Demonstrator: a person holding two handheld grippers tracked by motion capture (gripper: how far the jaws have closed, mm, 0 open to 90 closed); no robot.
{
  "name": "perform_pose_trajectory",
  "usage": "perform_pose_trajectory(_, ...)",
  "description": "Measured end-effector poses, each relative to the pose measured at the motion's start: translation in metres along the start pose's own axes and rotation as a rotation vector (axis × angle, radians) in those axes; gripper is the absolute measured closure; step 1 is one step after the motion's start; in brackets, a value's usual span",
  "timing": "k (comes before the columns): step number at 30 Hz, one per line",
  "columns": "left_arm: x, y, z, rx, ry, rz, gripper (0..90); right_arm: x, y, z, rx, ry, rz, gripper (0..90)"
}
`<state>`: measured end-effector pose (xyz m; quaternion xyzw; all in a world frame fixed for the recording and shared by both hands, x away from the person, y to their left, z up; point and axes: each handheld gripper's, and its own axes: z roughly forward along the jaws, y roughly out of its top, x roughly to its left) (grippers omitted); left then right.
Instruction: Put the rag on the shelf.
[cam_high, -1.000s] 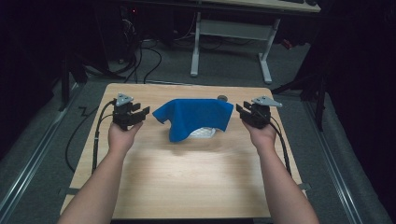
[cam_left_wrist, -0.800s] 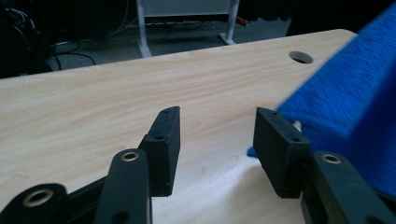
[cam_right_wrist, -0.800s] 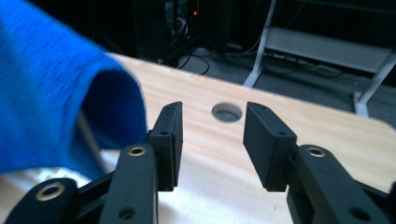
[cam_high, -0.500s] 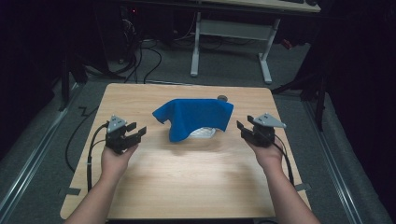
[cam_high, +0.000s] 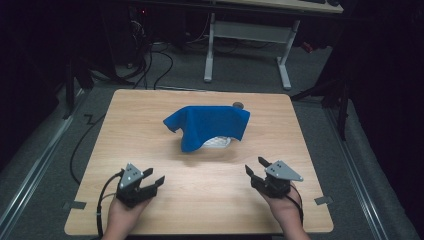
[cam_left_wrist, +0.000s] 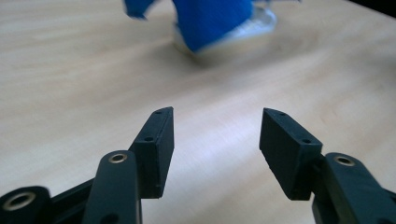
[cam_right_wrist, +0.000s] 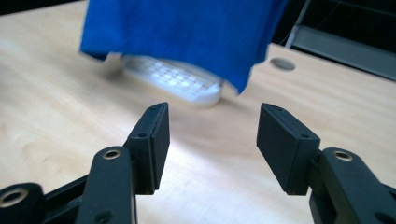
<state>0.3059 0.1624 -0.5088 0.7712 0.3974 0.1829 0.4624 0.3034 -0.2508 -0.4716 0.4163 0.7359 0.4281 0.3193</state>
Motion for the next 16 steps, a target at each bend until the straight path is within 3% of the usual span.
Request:
perform_pose_trajectory(3,-0.01,-0.014,0.002,0.061,-0.048,-0.016,46.0,0.013,-0.015,-0.004,0.015,0.013,0.009,42.9)
perform_pose_trajectory(4,-0.012,-0.016,0.005,0.071,-0.043,0.002,45.8,0.018,-0.025,-0.004,0.016,0.01,0.013,43.9)
perform_pose_trajectory(6,-0.013,-0.018,0.01,0.101,-0.026,0.035,45.5,0.023,-0.037,0.0,0.067,0.027,-0.001,44.1)
perform_pose_trajectory(8,-0.012,-0.017,0.014,0.101,-0.016,0.03,45.4,0.024,-0.042,0.007,0.103,0.021,-0.047,43.9)
perform_pose_trajectory(12,-0.009,-0.016,0.017,0.101,-0.016,0.016,45.2,0.018,-0.041,0.014,0.108,0.029,0.009,43.6)
perform_pose_trajectory(16,-0.007,-0.018,0.016,0.108,-0.01,0.017,44.8,0.018,-0.043,0.013,0.103,0.039,-0.004,43.4)
